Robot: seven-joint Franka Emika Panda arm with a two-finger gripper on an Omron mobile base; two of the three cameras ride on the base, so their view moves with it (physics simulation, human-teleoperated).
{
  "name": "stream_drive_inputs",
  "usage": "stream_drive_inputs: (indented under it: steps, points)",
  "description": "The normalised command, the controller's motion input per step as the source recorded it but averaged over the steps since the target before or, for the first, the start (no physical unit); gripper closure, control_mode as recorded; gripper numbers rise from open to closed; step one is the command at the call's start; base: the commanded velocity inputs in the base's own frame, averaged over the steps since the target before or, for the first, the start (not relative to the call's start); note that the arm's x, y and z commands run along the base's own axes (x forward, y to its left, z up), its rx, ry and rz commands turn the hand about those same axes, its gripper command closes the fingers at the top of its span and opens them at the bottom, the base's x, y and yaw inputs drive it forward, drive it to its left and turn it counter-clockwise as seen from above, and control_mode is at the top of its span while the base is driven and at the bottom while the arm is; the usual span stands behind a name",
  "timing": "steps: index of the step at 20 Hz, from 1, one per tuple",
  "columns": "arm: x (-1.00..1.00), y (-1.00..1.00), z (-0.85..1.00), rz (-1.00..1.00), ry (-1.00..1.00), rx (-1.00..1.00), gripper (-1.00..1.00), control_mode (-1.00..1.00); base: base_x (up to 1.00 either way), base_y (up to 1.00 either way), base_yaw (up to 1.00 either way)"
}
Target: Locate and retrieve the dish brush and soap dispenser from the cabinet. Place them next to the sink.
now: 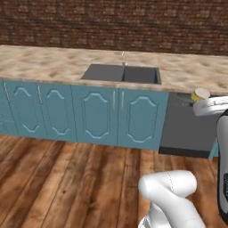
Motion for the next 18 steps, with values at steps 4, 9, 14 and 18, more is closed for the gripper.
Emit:
stream_drive_inputs:
  steps: [4, 9, 14, 18]
  points:
    - [0.00, 0.00, 0.00, 0.00, 0.00, 0.00, 1.00, 1.00, 0.12, 0.08, -0.42]
    - [0.00, 0.00, 0.00, 0.00, 0.00, 0.00, 1.00, 1.00, 0.24, 0.09, -0.38]
    - [0.00, 0.00, 0.00, 0.00, 0.00, 0.00, 1.00, 1.00, 0.16, 0.12, -0.43]
    - [0.00, 0.00, 0.00, 0.00, 0.00, 0.00, 1.00, 1.00, 0.45, 0.36, -0.33]
